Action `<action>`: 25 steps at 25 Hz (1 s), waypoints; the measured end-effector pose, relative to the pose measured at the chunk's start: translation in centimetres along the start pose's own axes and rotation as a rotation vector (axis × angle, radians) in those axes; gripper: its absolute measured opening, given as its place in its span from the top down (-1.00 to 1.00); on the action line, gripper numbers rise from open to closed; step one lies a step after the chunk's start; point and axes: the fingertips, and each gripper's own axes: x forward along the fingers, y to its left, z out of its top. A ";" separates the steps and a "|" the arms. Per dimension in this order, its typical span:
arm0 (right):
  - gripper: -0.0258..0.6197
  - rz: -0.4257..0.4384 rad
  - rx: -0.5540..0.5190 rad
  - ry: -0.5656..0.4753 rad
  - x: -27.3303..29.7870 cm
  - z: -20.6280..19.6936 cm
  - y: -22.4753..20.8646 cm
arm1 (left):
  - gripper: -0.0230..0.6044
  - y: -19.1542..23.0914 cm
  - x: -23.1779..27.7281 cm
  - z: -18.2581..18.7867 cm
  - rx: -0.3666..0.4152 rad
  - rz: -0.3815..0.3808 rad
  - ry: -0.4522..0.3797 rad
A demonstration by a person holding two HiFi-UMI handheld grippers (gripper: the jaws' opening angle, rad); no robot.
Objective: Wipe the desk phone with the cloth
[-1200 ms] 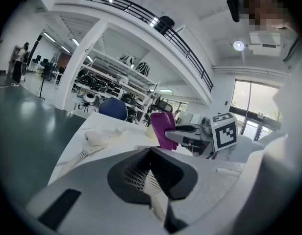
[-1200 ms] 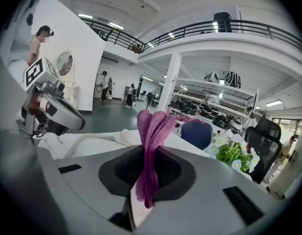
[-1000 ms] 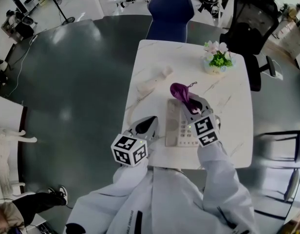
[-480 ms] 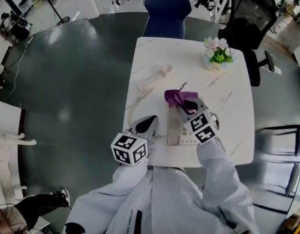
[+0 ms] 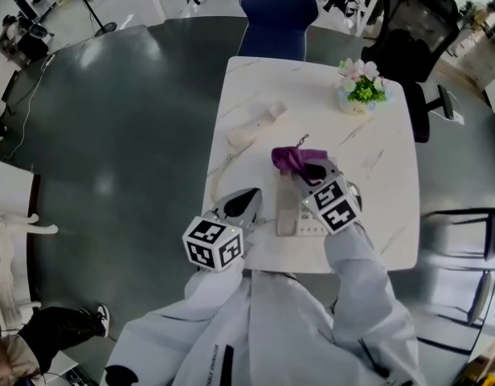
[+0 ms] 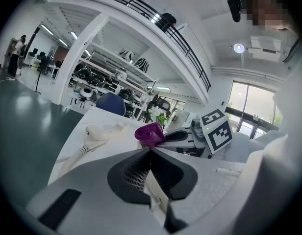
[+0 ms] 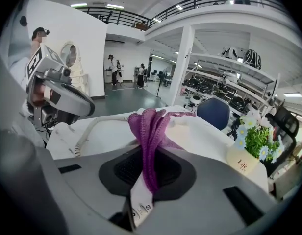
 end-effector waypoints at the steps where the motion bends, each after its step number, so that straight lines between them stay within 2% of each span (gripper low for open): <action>1: 0.80 0.003 0.000 0.001 0.0 -0.1 0.1 | 0.93 -0.1 -0.1 -0.1 0.000 0.002 0.000; 25: 0.80 0.127 -0.010 0.042 -2.3 -2.7 4.6 | 0.94 -3.5 -2.6 -2.1 -0.016 0.064 -0.011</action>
